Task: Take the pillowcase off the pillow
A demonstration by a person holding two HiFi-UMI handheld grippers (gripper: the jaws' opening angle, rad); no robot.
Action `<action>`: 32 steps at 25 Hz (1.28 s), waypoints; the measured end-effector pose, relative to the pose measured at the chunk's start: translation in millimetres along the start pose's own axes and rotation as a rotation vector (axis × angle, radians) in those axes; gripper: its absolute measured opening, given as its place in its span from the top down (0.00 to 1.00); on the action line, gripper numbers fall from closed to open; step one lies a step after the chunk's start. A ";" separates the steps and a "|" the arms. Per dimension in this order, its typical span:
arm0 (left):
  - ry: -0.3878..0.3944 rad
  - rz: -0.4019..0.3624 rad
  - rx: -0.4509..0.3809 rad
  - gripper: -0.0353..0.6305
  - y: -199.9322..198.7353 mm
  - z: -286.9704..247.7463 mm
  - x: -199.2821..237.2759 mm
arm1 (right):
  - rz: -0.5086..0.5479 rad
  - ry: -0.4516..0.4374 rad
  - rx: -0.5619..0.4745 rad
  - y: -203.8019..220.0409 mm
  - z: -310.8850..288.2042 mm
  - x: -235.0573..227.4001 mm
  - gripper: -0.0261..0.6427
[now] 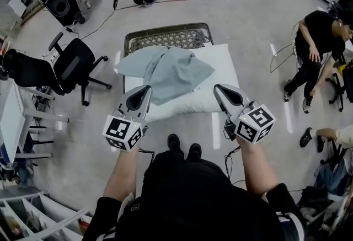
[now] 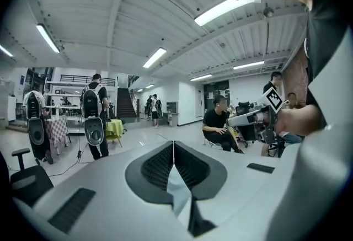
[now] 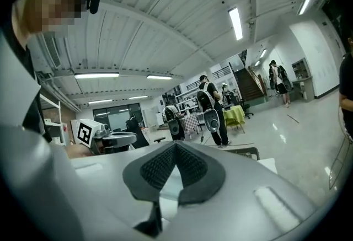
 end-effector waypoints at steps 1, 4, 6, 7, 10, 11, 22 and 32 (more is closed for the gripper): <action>0.000 0.000 0.001 0.93 0.5 2.0 -4.2 | 0.008 -0.011 -0.004 0.5 2.1 3.3 0.94; 0.015 0.002 0.006 0.93 4.5 7.8 -14.9 | 0.036 -0.027 -0.019 5.3 3.9 13.5 0.94; 0.013 0.002 0.006 0.94 8.3 9.5 -16.4 | 0.043 -0.018 -0.041 5.3 3.1 16.1 0.95; 0.012 0.002 0.004 0.94 8.9 10.1 -16.0 | 0.043 -0.006 -0.054 4.1 3.0 15.6 0.95; 0.009 -0.016 0.004 0.94 8.5 15.0 -12.6 | 0.037 0.038 -0.088 0.3 6.9 7.7 0.95; 0.004 -0.027 0.009 0.94 8.9 18.0 -10.6 | 0.035 0.048 -0.092 -0.4 9.0 4.8 0.95; -0.069 -0.035 0.030 0.94 9.8 31.5 33.2 | 0.123 0.049 -0.059 -8.3 -16.4 21.3 0.95; -0.089 -0.011 0.018 0.94 8.4 20.3 37.5 | 0.114 0.042 -0.046 2.6 -22.3 21.4 0.95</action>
Point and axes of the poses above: the fingertips, and each gripper's own axes: z backward along the fingers, x to its left, y out of its underside, the point moved 2 cm from there along z, backward along the fingers, and after that the axes turned 9 degrees about -z, right-handed, at the moved point
